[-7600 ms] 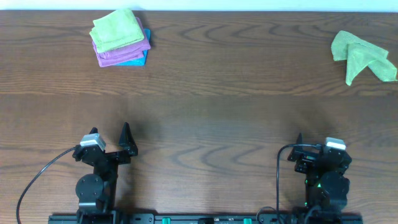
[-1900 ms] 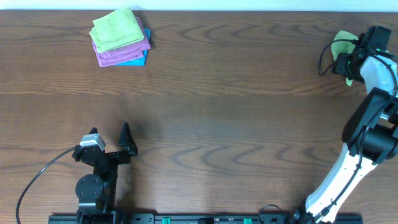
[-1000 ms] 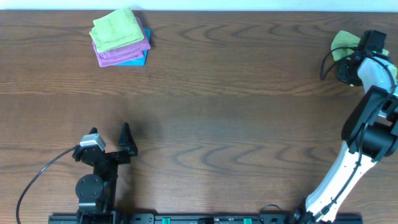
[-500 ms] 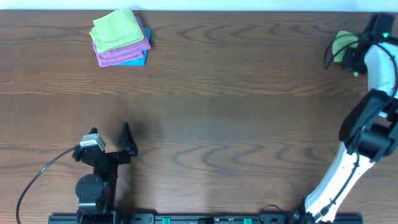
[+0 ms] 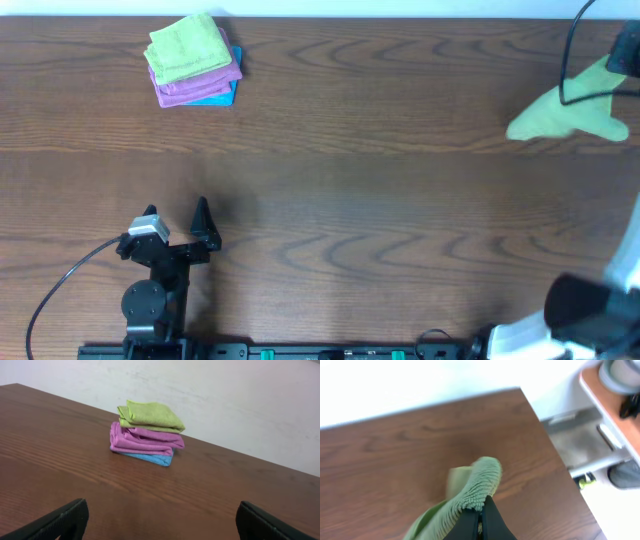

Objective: Fold the cloth
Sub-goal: 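Lift the cloth and drag it left toward table center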

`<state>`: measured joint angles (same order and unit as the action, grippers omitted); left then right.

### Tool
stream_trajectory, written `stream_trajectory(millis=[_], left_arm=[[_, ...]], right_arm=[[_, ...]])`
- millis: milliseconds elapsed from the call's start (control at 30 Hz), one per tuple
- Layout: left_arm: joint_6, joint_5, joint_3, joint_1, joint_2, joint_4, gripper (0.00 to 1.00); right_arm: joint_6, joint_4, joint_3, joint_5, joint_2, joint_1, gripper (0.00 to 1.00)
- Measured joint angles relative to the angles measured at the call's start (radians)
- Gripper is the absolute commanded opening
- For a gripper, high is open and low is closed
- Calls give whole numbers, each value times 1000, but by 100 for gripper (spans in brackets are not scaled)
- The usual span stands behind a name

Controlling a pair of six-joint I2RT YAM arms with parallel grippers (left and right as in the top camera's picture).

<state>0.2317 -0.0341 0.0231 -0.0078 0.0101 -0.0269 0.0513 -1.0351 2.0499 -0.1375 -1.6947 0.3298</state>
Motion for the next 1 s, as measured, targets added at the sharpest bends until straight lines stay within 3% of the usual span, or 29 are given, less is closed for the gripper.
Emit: stream_trajectory(millis=[300,433,500,600,633,767,867,1000], left_arm=[[0,0,0,0,0,0,95],[0,0,0,0,0,0,95],[0,0,0,0,0,0,95],[0,0,0,0,0,0,95],[0,0,0,0,0,0,95],[0,0,0,0,0,0,95],[0,0,0,0,0,0,95],[0,0,0,0,0,0,95]], right_arm=[[14,-64,-19,94,298,-28,2],[-53,-117,-52,93,404,-29,1],[-27,-166,-69,215,415,-29,1],[167,-298,-116,605,389,-37,2],[173,-294,-134,656,372,-45,2],[38,-220,-201,491,318,-82,1],[99,-215,-250,604,306,-146,1],[60,-148,-254,623,295,-180,1]])
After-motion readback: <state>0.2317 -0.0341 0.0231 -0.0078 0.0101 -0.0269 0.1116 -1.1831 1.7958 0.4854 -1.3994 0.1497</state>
